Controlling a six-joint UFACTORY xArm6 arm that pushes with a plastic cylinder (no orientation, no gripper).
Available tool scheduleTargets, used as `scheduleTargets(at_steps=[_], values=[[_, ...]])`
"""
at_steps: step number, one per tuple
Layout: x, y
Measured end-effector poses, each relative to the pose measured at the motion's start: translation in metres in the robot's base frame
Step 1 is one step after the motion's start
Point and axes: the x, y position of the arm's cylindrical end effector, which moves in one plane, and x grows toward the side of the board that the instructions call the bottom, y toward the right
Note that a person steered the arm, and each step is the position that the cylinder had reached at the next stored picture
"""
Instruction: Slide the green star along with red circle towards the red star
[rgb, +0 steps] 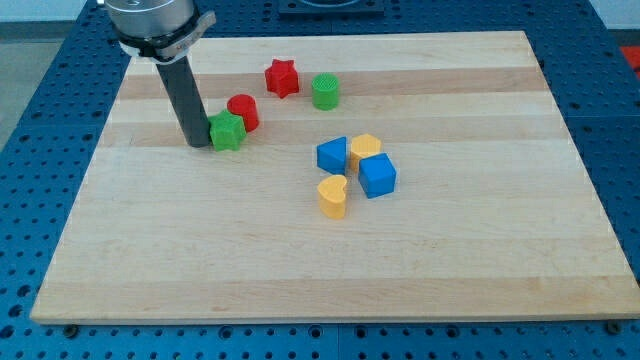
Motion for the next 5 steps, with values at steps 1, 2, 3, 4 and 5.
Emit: scheduleTargets(at_steps=[1,2,3,4,5], values=[[-0.001,0.010],[-0.007,0.023],[-0.017,0.030],[-0.029,0.035],[-0.034,0.034]])
